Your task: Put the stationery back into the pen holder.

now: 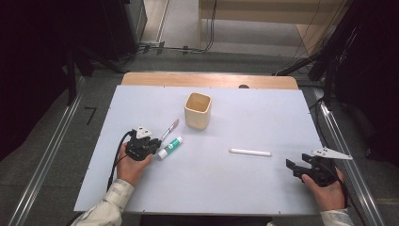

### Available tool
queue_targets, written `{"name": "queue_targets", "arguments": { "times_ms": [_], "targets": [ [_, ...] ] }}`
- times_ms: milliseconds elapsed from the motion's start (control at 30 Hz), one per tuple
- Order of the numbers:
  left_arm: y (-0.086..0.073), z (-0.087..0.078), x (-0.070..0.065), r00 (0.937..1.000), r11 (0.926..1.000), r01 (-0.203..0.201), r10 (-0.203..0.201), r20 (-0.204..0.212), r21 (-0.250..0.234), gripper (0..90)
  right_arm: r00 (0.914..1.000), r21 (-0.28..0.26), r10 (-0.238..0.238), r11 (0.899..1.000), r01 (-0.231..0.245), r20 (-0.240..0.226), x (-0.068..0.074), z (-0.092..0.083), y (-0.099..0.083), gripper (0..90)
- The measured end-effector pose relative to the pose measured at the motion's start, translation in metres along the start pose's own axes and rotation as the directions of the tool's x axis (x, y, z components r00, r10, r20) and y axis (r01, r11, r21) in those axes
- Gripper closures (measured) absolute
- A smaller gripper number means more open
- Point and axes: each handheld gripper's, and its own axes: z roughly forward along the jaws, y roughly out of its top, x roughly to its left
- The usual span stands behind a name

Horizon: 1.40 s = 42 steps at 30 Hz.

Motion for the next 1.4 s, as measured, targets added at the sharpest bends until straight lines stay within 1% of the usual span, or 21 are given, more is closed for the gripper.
{"name": "queue_targets", "arguments": {
  "times_ms": [133, 167, 367, 400, 500, 567, 733, 767, 900, 1100, 1267, 1300, 1367, 1400],
  "targets": [
    [0.0, 0.0, 0.0, 0.9999, 0.9999, 0.015, -0.015, 0.005, -0.004, 81.8, 1.0, 0.0, 0.001, 1.0, -0.001, 0.001, 0.0, 0.0, 0.0, 26.4],
    [0.001, -0.001, 0.002, 0.9996, 0.9996, 0.027, -0.027, 0.01, -0.01, 81.7, 1.0, -0.001, 0.001, 1.0, -0.001, 0.001, -0.001, -0.001, 0.0, 26.4],
    [0.002, -0.006, 0.003, 0.9993, 0.9988, 0.037, -0.037, 0.011, -0.032, 81.6, 1.0, 0.0, 0.002, 1.0, -0.002, 0.001, -0.001, -0.001, 0.0, 26.4],
    [0.003, -0.008, 0.003, 0.9989, 0.9979, 0.047, -0.046, 0.011, -0.044, 81.7, 1.0, 0.0, 0.001, 1.0, -0.001, 0.001, -0.001, -0.001, 0.0, 26.4],
    [0.003, -0.009, 0.003, 0.9987, 0.9976, 0.049, -0.048, 0.017, -0.05, 81.6, 1.0, 0.0, 0.001, 1.0, -0.001, 0.001, -0.001, -0.001, 0.0, 26.4],
    [0.004, -0.013, 0.002, 0.9982, 0.9958, 0.058, -0.057, 0.019, -0.071, 81.6, 1.0, 0.0, 0.001, 1.0, -0.001, 0.001, -0.001, -0.001, 0.0, 26.4],
    [0.005, -0.017, 0.002, 0.9973, 0.9933, 0.071, -0.069, 0.024, -0.091, 81.6, 1.0, 0.0, 0.0, 1.0, 0.0, 0.002, -0.001, 0.0, 0.0, 26.4],
    [0.006, -0.019, 0.002, 0.9968, 0.9913, 0.078, -0.076, 0.025, -0.106, 81.6, 1.0, 0.0, -0.001, 1.0, 0.001, 0.002, -0.001, 0.0, 0.0, 26.4],
    [0.007, -0.022, 0.002, 0.9961, 0.9889, 0.085, -0.082, 0.032, -0.122, 81.5, 1.0, 0.002, 0.001, 1.0, -0.001, 0.001, 0.0, 0.0, 0.0, 26.4],
    [0.01, -0.026, 0.001, 0.9962, 0.9865, 0.086, -0.082, 0.028, -0.139, 81.7, 1.0, 0.001, -0.002, 1.0, 0.002, 0.002, 0.0, 0.0, 0.0, 26.4],
    [0.013, -0.03, 0.002, 0.9953, 0.9827, 0.092, -0.085, 0.045, -0.161, 81.9, 1.0, 0.002, -0.002, 1.0, 0.002, 0.002, 0.0, 0.0, 0.0, 26.4],
    [0.014, -0.031, 0.002, 0.9943, 0.9811, 0.101, -0.093, 0.053, -0.165, 81.9, 1.0, 0.003, -0.003, 1.0, 0.003, 0.001, 0.0, 0.0, 0.0, 26.4],
    [0.014, -0.032, 0.002, 0.9938, 0.9799, 0.104, -0.096, 0.056, -0.171, 81.9, 1.0, 0.004, -0.001, 1.0, 0.001, 0.002, 0.0, 0.0, 0.0, 26.4],
    [0.016, -0.035, 0.002, 0.9931, 0.9779, 0.109, -0.1, 0.061, -0.178, 81.9, 1.0, 0.004, -0.001, 1.0, 0.001, 0.002, 0.0, 0.001, 0.0, 26.4]
  ]
}}
